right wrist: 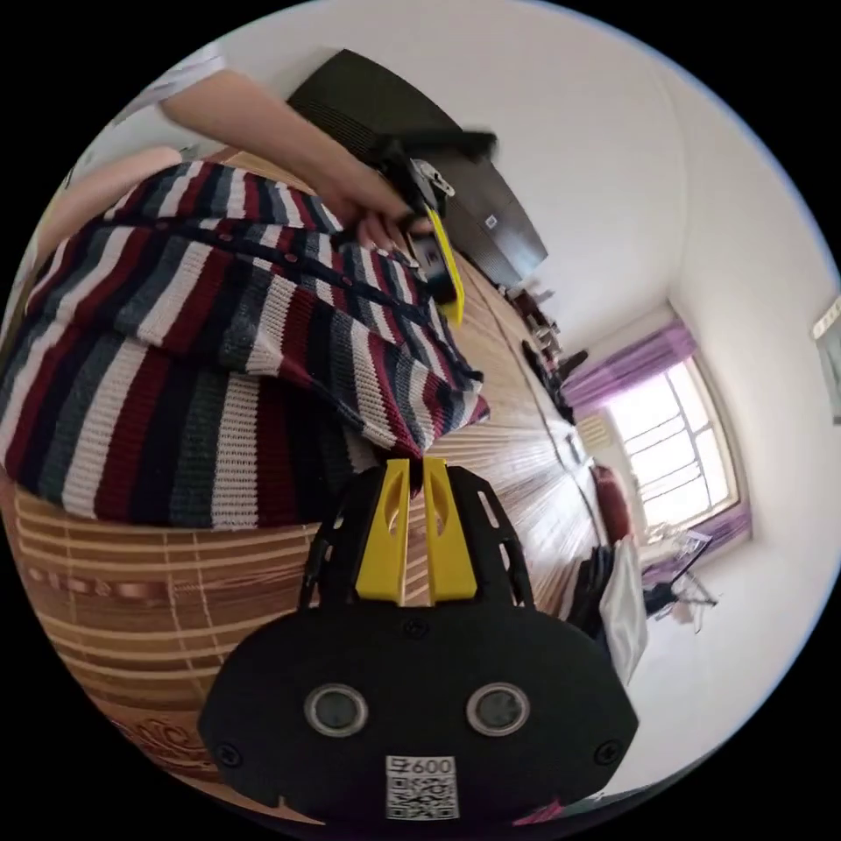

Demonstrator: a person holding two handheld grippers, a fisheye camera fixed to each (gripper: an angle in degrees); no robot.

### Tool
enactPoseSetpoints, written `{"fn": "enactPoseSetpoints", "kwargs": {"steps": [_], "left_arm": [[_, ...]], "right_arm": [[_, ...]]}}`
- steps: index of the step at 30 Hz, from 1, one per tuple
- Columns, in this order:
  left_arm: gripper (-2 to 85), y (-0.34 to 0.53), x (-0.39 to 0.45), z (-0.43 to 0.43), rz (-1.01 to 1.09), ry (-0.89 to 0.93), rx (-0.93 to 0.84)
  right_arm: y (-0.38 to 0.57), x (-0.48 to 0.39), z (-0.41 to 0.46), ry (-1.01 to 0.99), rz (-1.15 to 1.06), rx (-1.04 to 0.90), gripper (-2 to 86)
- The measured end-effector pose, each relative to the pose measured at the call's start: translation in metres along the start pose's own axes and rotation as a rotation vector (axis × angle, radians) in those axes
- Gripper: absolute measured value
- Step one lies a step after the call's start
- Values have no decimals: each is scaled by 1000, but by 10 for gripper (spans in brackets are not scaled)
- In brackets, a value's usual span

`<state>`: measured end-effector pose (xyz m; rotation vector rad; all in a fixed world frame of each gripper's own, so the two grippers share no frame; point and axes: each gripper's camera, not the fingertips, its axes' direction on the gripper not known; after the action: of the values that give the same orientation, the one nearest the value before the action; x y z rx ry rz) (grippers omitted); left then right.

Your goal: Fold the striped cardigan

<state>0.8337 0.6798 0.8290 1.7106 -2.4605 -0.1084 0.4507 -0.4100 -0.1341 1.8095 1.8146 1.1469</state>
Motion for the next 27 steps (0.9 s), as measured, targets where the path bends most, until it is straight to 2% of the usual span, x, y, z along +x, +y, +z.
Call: {"fn": "enactPoseSetpoints", "kwargs": {"steps": [4, 9, 14, 18, 23, 27], "left_arm": [[82, -65, -84, 82, -230, 214, -97], [82, -100, -145, 132, -343, 317, -144], [30, -135, -158, 170, -257, 266, -242], [15, -156, -164, 181, -222, 240, -219], [13, -182, -191, 183, -293, 283, -158], [14, -193, -205, 212, -330, 227, -238]], "right_arm": [[17, -12, 18, -11, -200, -24, -8], [25, -9, 25, 14, -261, 22, -8], [27, -5, 32, 34, -273, 45, -8], [28, -2, 38, 50, -282, 48, -8], [29, 5, 46, 48, -290, 48, -8], [33, 9, 49, 53, -302, 59, -9]]}}
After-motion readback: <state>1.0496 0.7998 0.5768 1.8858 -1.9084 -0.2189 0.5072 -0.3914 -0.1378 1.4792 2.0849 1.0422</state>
